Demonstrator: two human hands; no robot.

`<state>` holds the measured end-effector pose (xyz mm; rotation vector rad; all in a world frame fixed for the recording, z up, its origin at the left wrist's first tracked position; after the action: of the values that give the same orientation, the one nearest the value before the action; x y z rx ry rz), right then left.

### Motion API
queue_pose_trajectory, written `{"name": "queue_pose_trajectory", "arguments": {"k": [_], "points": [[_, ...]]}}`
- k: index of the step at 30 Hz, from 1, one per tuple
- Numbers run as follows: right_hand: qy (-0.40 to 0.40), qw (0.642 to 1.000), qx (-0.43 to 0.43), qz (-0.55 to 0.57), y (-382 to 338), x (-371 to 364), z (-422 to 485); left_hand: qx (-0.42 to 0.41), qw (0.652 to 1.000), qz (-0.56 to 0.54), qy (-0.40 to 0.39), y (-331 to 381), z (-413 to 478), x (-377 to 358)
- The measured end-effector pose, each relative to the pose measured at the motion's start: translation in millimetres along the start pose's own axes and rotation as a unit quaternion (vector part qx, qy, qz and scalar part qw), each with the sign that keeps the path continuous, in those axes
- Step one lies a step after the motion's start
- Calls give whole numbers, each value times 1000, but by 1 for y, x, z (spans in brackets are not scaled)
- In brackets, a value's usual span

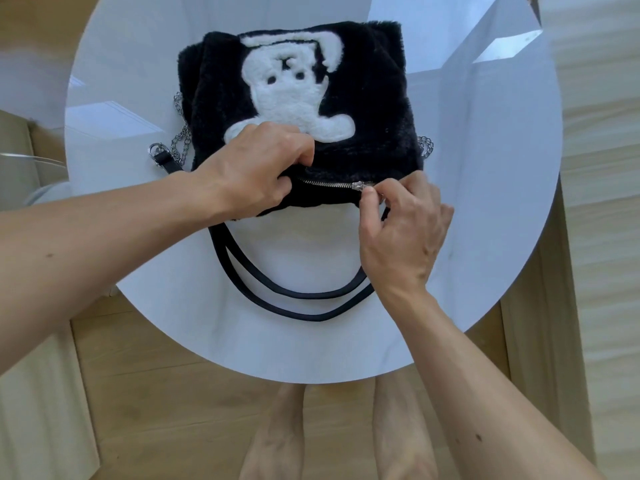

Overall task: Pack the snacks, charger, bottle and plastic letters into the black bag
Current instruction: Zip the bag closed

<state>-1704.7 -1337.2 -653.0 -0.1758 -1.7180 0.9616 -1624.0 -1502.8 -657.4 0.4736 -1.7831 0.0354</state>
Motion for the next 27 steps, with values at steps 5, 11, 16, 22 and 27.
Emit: {"name": "queue_pose_trajectory", "arguments": {"k": [5, 11, 16, 22, 27], "points": [[20, 992, -64, 105, 11, 9, -6, 4, 1000, -6, -5, 0, 1, -1], [-14, 955, -151, 253, 17, -6, -28, 12, 1000, -19, -11, -2, -2, -2], [-135, 947, -249, 154, 42, -26, -40, -5, 1000, -22, -6, 1, -10, -4], [0, 975, -138, 174, 53, 15, 3, 261, 941, -85, 197, -59, -61, 10], [-187, 947, -175, 192, 69, -12, 36, 438, 873, -209, 48, -89, -111, -47]]}}
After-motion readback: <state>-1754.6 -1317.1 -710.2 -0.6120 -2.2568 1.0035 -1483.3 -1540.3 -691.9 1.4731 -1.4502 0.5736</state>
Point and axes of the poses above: each hand's wrist, its own z-axis towards the middle knuckle, its own x-axis out of the back of the hand, y = z × x, the point moved 8 cm from there along z, towards the middle knuckle, and after that the axes turned 13 degrees about z, right-handed, at the moved point
